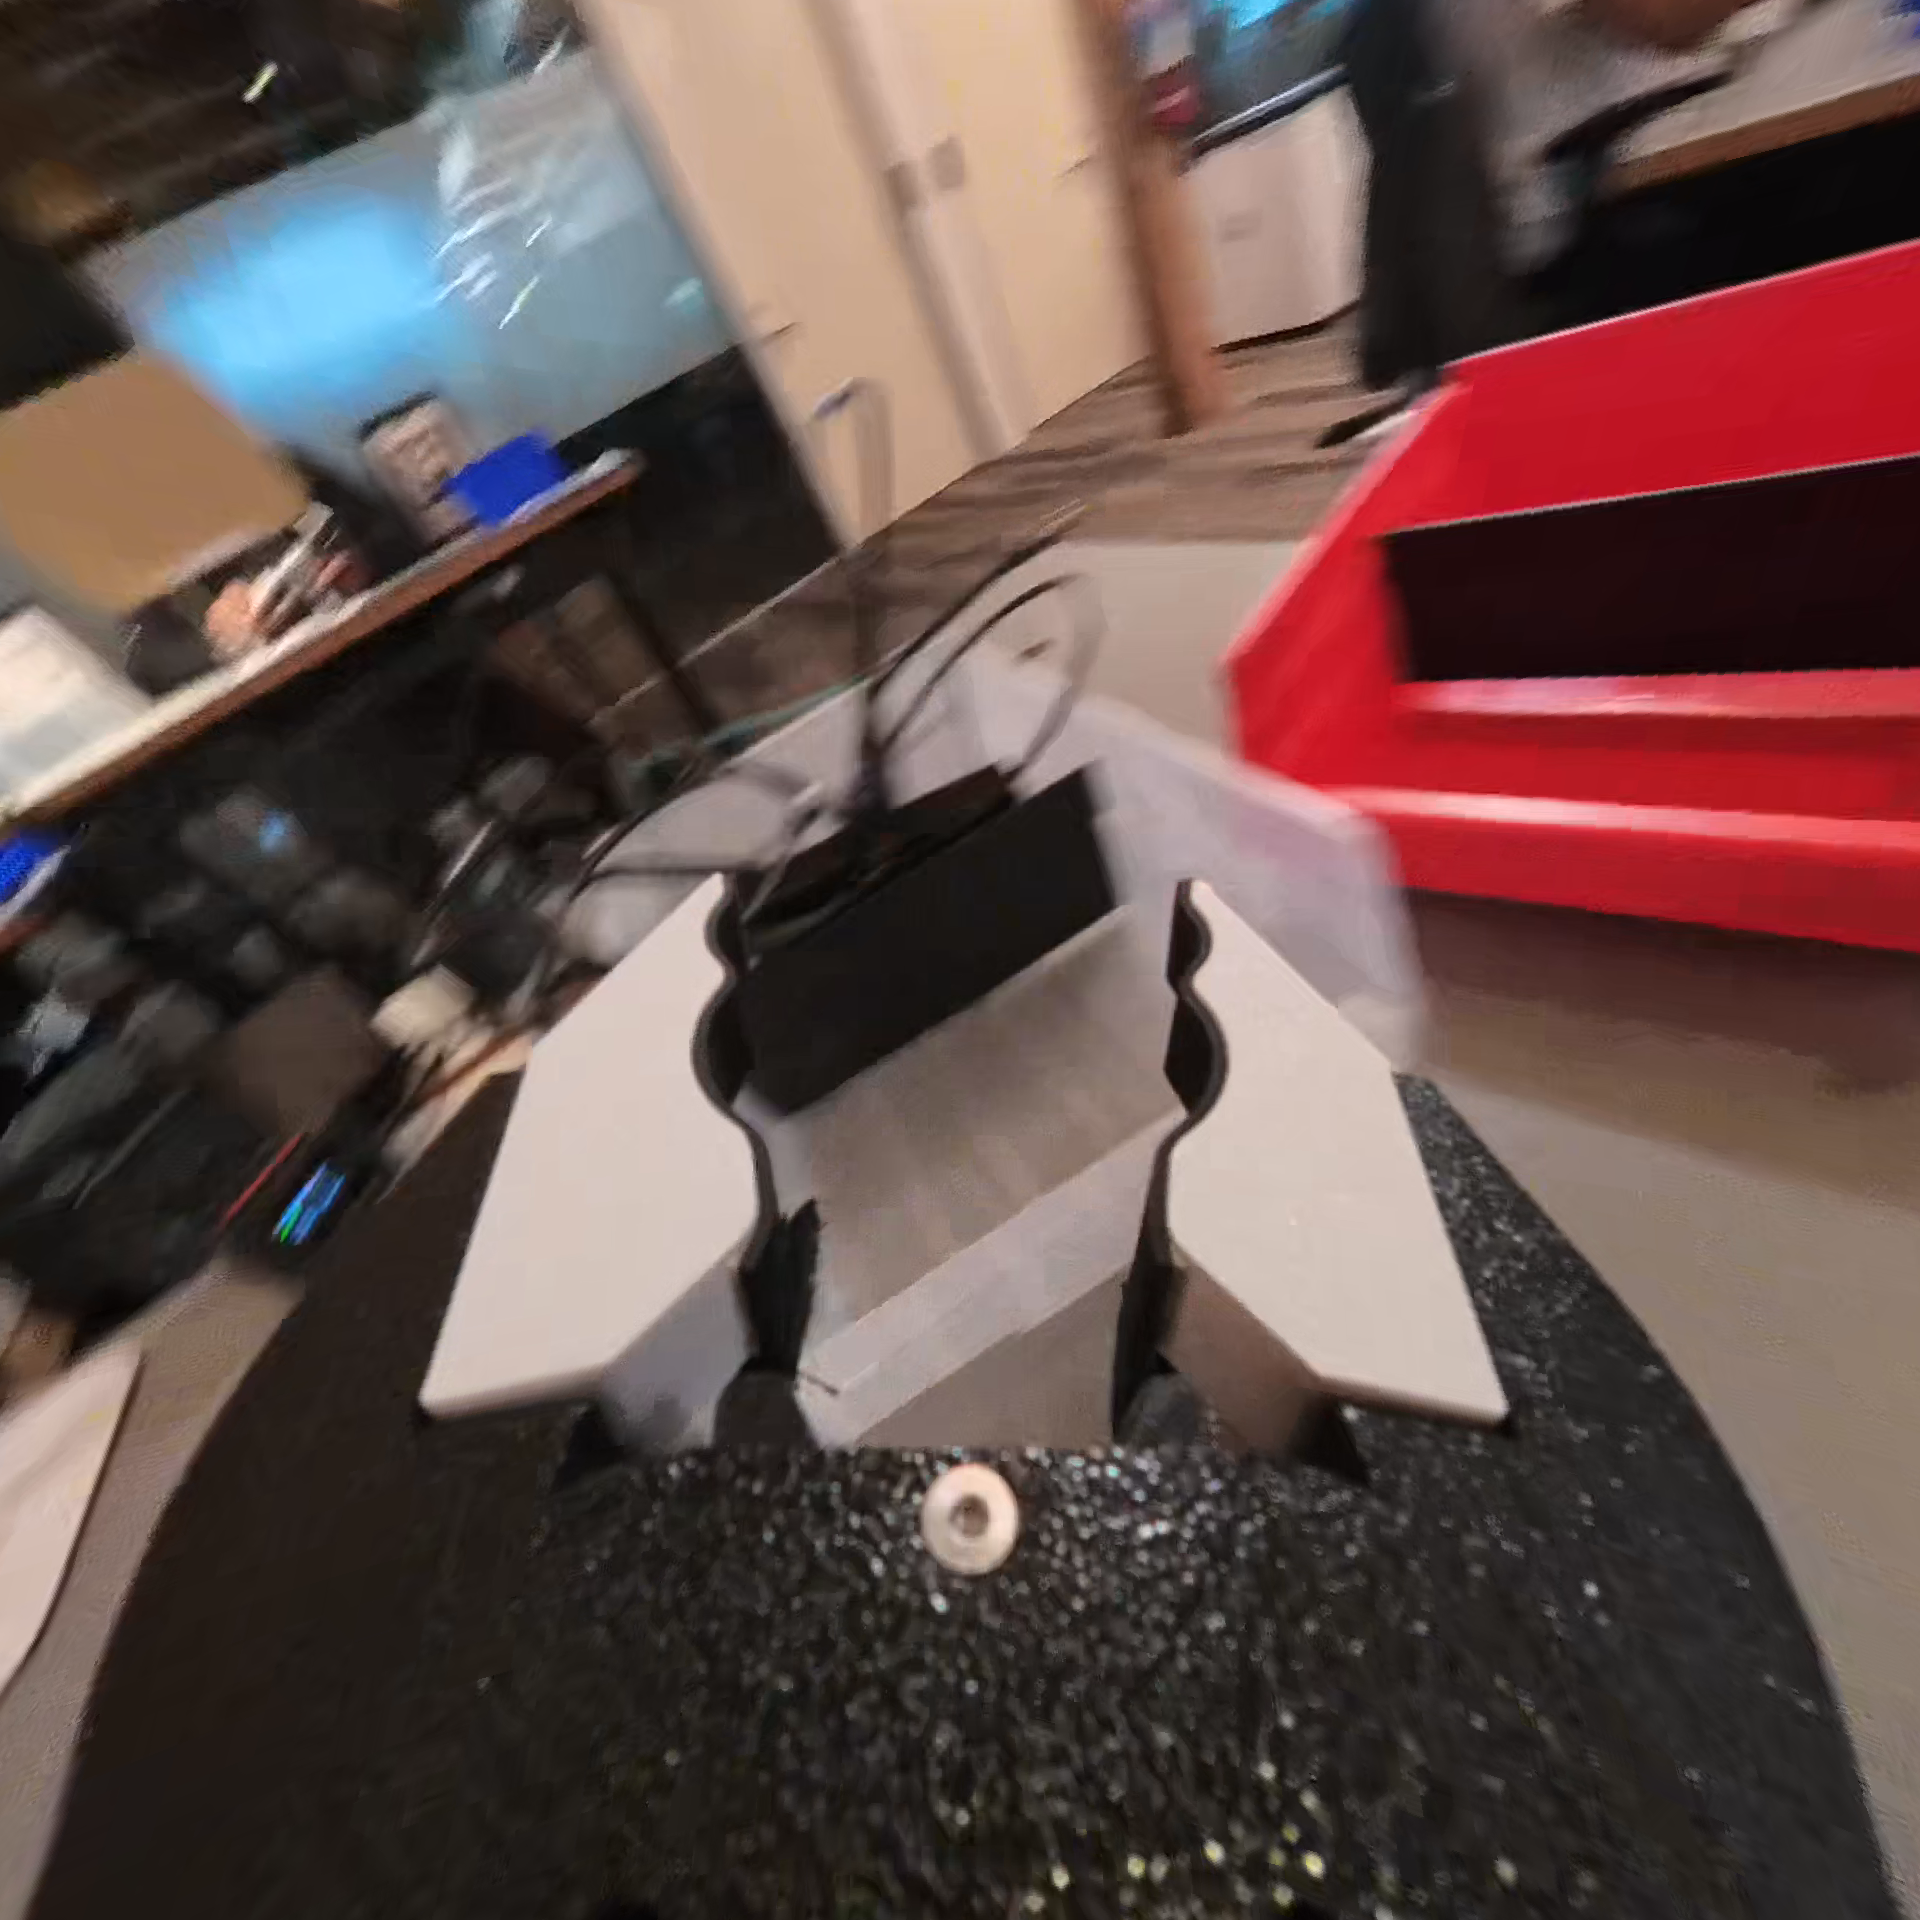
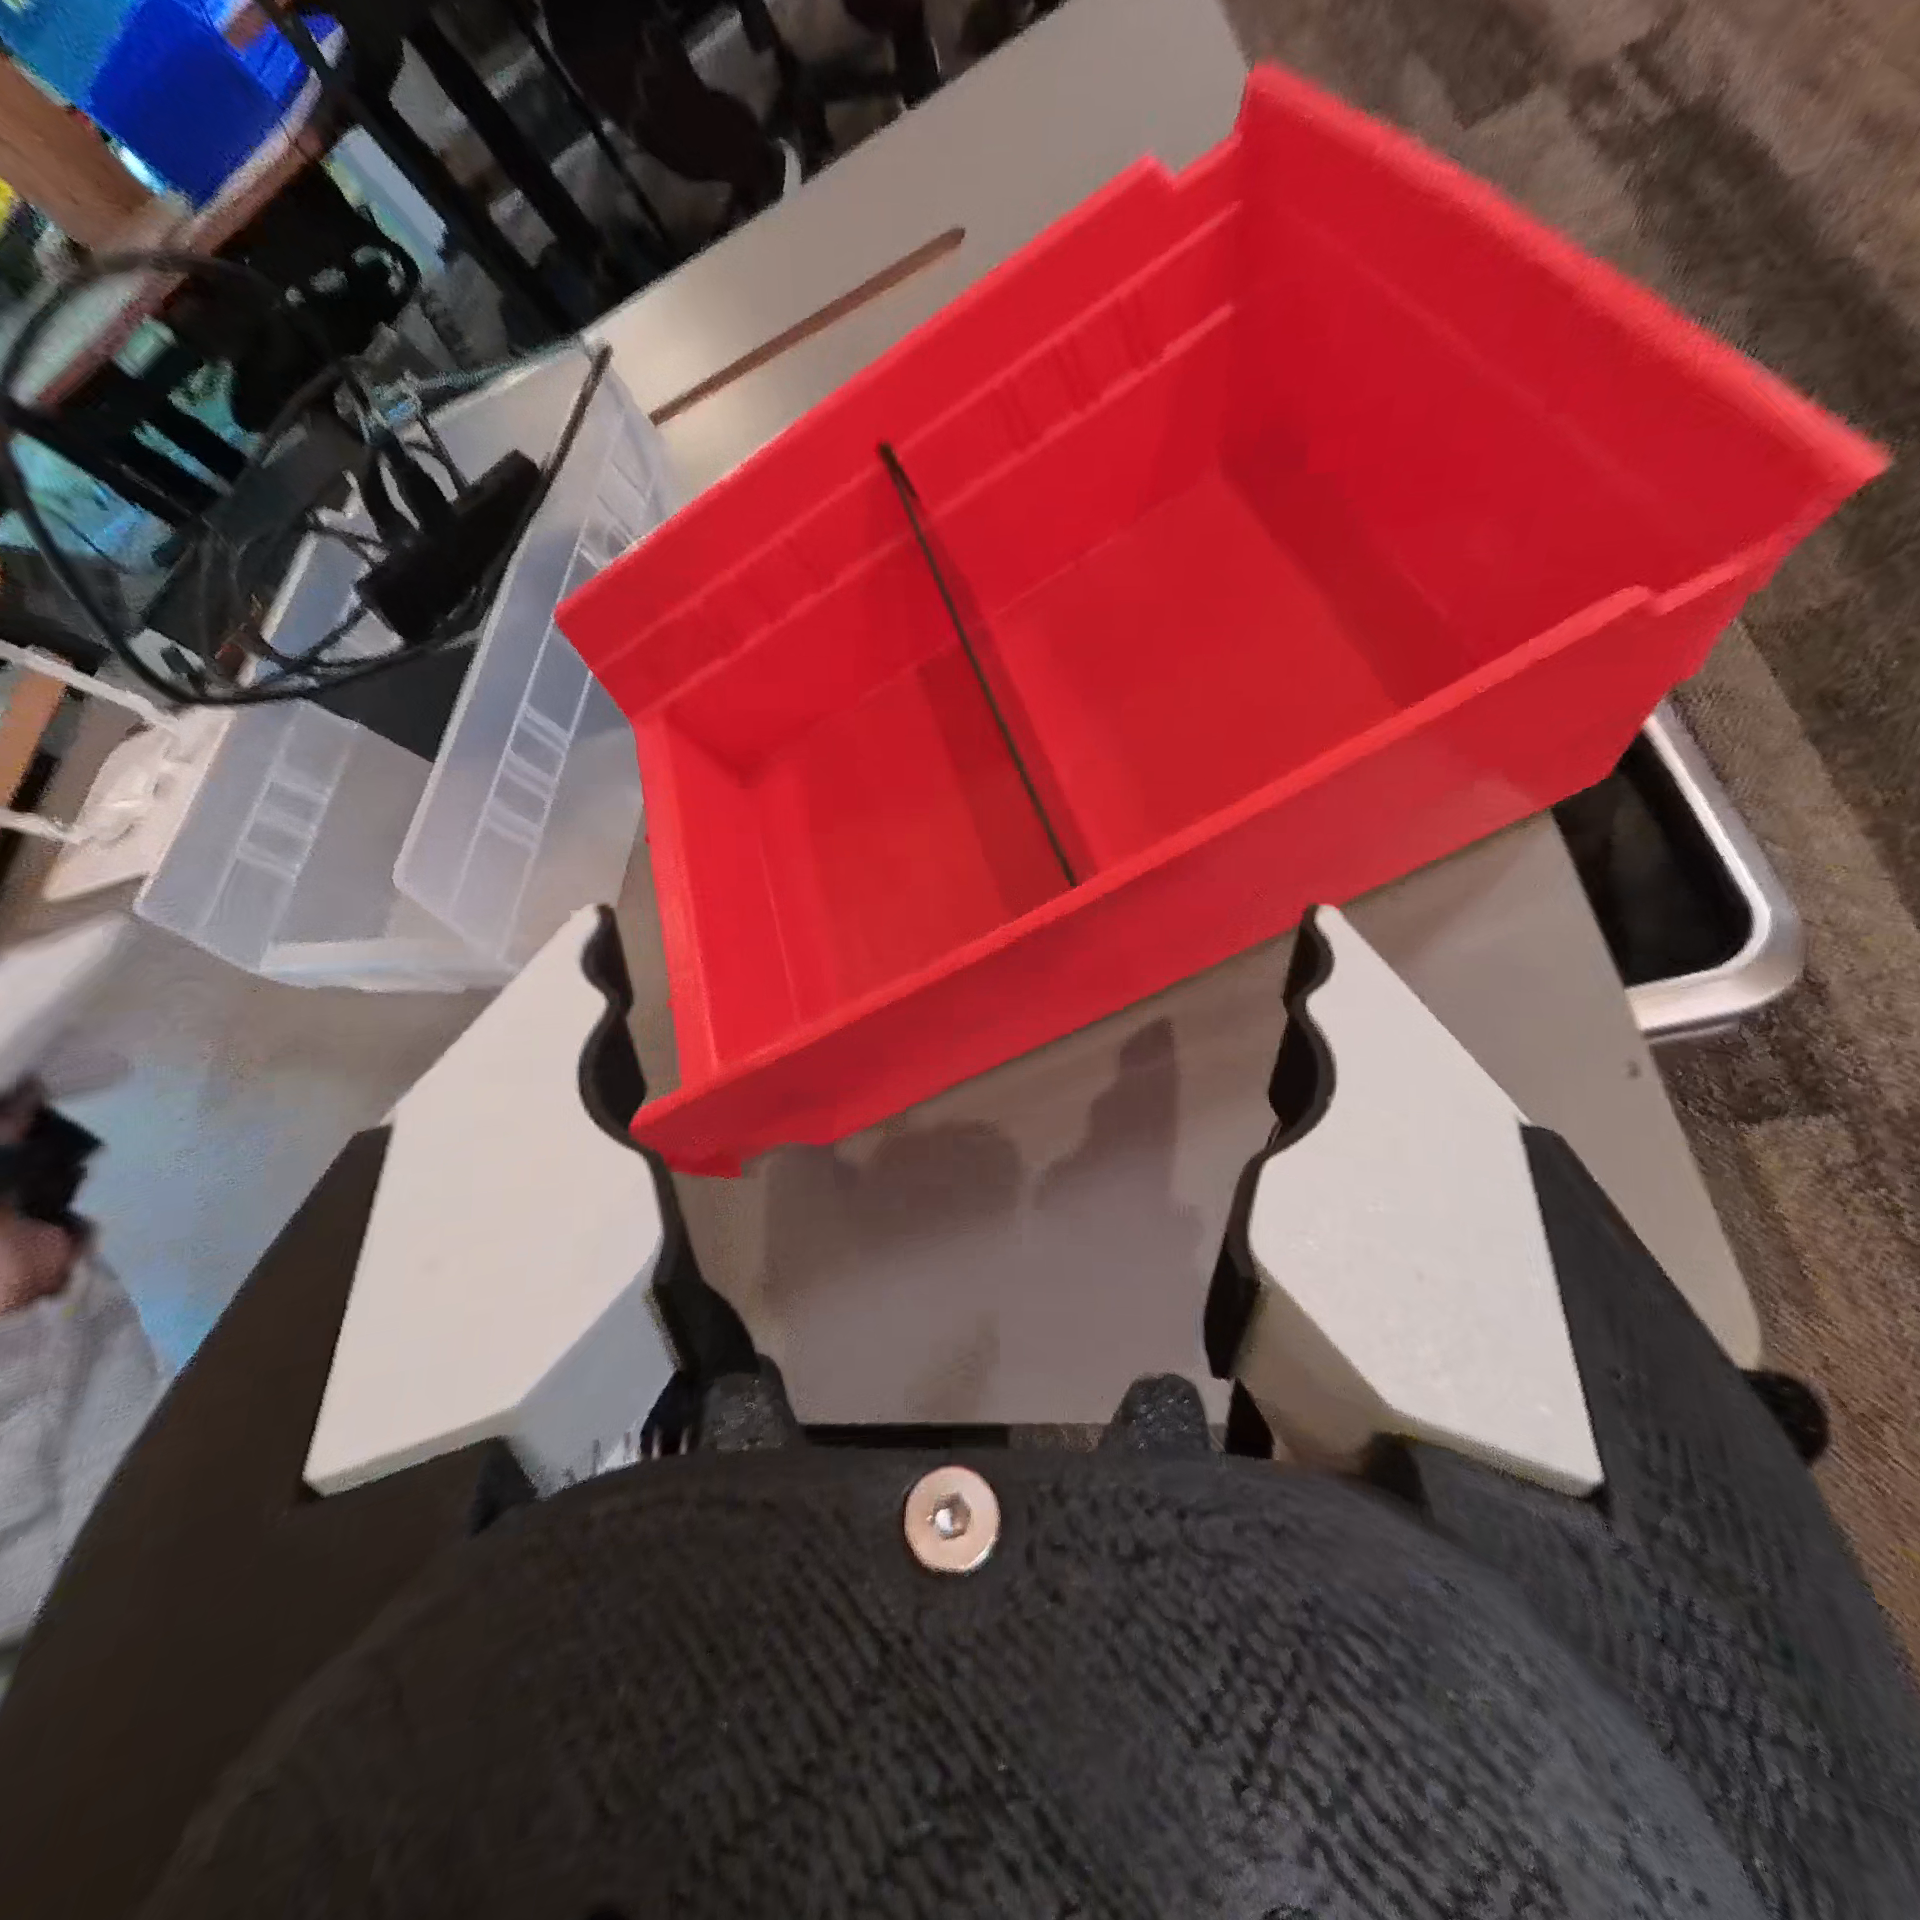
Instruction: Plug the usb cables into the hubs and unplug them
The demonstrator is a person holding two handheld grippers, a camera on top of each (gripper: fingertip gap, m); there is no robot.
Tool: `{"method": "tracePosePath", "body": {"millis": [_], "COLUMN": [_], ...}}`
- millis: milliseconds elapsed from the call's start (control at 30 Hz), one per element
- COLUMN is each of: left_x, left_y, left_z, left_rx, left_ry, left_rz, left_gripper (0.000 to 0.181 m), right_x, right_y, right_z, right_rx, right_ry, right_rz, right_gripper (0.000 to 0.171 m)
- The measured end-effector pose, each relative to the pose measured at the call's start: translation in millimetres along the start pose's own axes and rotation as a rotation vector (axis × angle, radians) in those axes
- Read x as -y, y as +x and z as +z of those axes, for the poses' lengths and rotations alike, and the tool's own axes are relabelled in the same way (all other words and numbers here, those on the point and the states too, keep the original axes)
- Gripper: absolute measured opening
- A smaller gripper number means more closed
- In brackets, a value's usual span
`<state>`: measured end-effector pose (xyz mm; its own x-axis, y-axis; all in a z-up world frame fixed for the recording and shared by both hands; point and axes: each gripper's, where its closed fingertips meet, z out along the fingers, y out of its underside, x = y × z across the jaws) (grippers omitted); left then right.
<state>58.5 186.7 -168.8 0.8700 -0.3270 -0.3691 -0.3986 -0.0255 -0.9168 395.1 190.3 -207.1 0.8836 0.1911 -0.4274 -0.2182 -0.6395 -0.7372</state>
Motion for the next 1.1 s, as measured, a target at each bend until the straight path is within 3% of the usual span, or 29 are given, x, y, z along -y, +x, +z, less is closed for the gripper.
{"method": "tracePosePath", "body": {"millis": [133, 333, 500, 567, 767, 933, 1100], "left_x": [-68.3, -126.7, -130.4, -131.2, -138.7, -146.5, -157.6], "left_y": [-81.5, -87.2, -78.3, -75.4, -86.4, -98.8, -112.8], "left_z": [-0.4, 14.5, 24.7, 25.3, 21.4, 1.9, -31.6], "left_rx": [0.151, 0.093, 0.070, 0.058, 0.084, 0.112, 0.137], "left_ry": [-0.182, -0.351, -0.306, -0.292, -0.297, -0.294, -0.290], "left_rz": [-0.155, -0.245, -0.204, -0.192, -0.210, -0.235, -0.281], "left_gripper": [0.088, 0.079, 0.039, 0.011, 0.005, 0.004, 0.003], "right_x": [-18.5, -55.1, -56.5, -55.3, -41.9, -27.3, -20.9], "right_y": [4.6, 13.7, -2.0, -1.1, 0.0, -4.3, -11.6], "right_z": [21.0, 43.2, 50.5, 49.7, 55.5, 58.4, 63.7], "right_rx": [-0.059, -0.108, -0.012, -0.006, 0.049, 0.058, 0.072], "right_ry": [-0.120, -0.346, -0.377, -0.383, -0.306, -0.222, -0.187], "right_rz": [-0.040, -0.061, -0.058, -0.073, -0.132, -0.286, -0.336], "right_gripper": [0.128, 0.124, 0.099, 0.094, 0.074, 0.045, 0.037]}}
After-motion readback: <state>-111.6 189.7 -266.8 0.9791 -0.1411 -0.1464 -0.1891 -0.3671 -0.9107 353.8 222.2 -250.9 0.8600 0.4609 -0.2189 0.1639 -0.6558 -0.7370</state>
